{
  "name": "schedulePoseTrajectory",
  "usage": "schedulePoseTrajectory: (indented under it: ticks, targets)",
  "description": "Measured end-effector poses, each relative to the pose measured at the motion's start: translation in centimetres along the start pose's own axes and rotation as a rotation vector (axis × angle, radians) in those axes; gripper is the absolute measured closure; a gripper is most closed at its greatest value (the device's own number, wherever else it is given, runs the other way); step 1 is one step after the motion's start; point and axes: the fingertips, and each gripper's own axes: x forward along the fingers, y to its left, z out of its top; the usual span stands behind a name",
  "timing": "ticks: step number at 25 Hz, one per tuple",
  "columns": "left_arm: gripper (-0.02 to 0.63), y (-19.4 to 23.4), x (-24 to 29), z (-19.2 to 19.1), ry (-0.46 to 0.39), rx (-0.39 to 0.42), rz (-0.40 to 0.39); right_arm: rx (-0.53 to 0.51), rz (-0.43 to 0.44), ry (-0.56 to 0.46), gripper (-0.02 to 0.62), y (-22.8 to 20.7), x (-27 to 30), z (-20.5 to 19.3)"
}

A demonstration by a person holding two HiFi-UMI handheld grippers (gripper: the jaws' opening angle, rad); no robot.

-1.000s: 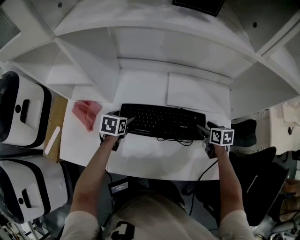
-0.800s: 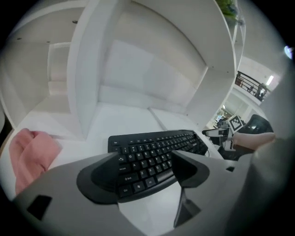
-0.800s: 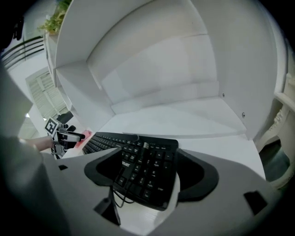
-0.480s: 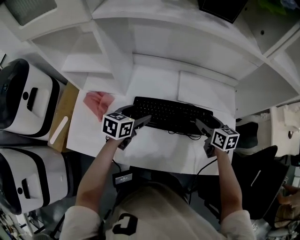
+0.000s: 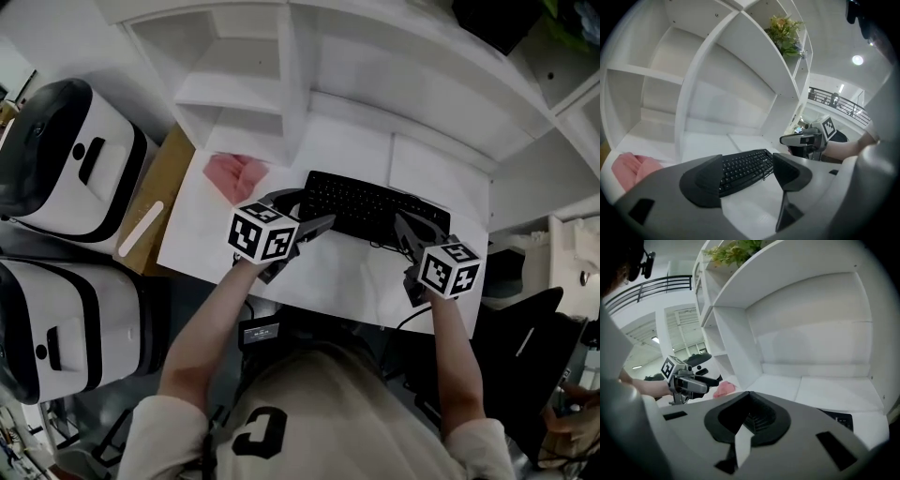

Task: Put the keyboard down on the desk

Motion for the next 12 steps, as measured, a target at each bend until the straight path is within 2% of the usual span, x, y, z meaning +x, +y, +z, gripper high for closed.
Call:
schedulePoseTrajectory:
  ticks: [1, 2, 5, 7, 12]
  targets:
    - [0.266, -0.3, -0.5, -0.1, -0.002, 0.009, -0.004, -0.001, 0.011, -0.003, 0.571, 1.0, 0.0, 0.1]
    - [0.305, -0.5, -1.1, -0.2, -0.007, 0.019, -0.003, 0.010, 0.028, -0.013, 0.571, 2.1, 0.0, 0.3]
    - [0.570, -1.2, -3.0, -0.5, -0.025, 0.064, 0.008, 0.058, 0.076, -0.046, 0.572, 4.9, -0.1, 0.7]
    - [0.593, -1.9, -4.1, -0.5, -0.037, 0.086, -0.001, 0.072, 0.079, -0.069, 0.572, 6.3, -0.3, 1.1]
    - [0.594, -3.3, -6.6, -0.4, -0.068, 0.098, -0.055, 0.120, 0.104, -0.137, 0.572, 9.5, -1.1, 1.7]
